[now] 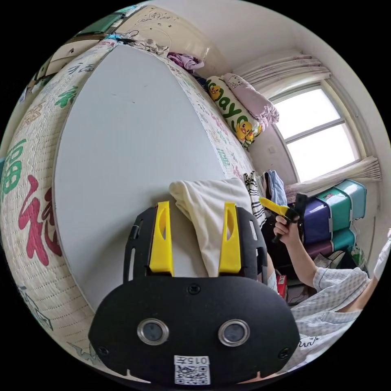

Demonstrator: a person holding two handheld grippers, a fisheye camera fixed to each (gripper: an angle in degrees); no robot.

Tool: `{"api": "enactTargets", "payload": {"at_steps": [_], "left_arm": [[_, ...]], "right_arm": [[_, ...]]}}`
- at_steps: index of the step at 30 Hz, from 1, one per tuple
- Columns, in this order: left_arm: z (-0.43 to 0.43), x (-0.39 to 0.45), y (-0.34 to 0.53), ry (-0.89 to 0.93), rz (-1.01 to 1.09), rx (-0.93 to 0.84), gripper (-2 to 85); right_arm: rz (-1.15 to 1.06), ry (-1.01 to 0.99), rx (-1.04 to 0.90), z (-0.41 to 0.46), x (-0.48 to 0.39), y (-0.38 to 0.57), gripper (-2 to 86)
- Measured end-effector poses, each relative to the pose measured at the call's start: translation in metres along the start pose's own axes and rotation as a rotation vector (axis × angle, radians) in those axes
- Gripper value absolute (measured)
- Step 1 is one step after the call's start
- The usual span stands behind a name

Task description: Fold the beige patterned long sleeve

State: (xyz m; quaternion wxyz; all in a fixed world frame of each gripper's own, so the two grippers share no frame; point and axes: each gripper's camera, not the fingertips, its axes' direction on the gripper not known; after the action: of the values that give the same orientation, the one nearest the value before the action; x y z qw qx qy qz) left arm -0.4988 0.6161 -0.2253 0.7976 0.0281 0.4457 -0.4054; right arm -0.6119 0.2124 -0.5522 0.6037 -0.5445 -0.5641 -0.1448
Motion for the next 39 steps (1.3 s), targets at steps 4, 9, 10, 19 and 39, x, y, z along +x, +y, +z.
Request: {"api": "enactTargets", "payload": {"at_steps": [4, 9, 10, 19, 39], "left_arm": [[0.007, 0.001, -0.005, 0.018, 0.002, -0.003, 17.6], [0.017, -0.005, -0.007, 0.085, -0.012, -0.028, 17.7], [0.019, -0.005, -0.007, 0.096, -0.014, -0.033, 17.7], [0.054, 0.000, -0.001, 0.081, -0.028, -0.082, 14.7], [-0.002, 0.261, 0.159, 0.276, 0.568, 0.163, 5.7]], "right_arm": [[0.028, -0.018, -0.091, 0.052, 0.036, -0.012, 17.6], [0.088, -0.015, -0.102, 0.077, 0.077, 0.004, 13.4], [0.105, -0.016, -0.080, 0.076, 0.086, 0.012, 14.2], [0.180, -0.065, -0.152, 0.130, 0.137, 0.053, 17.3], [-0.159, -0.069, 0.517, -0.043, 0.038, 0.335, 8.1]]}}
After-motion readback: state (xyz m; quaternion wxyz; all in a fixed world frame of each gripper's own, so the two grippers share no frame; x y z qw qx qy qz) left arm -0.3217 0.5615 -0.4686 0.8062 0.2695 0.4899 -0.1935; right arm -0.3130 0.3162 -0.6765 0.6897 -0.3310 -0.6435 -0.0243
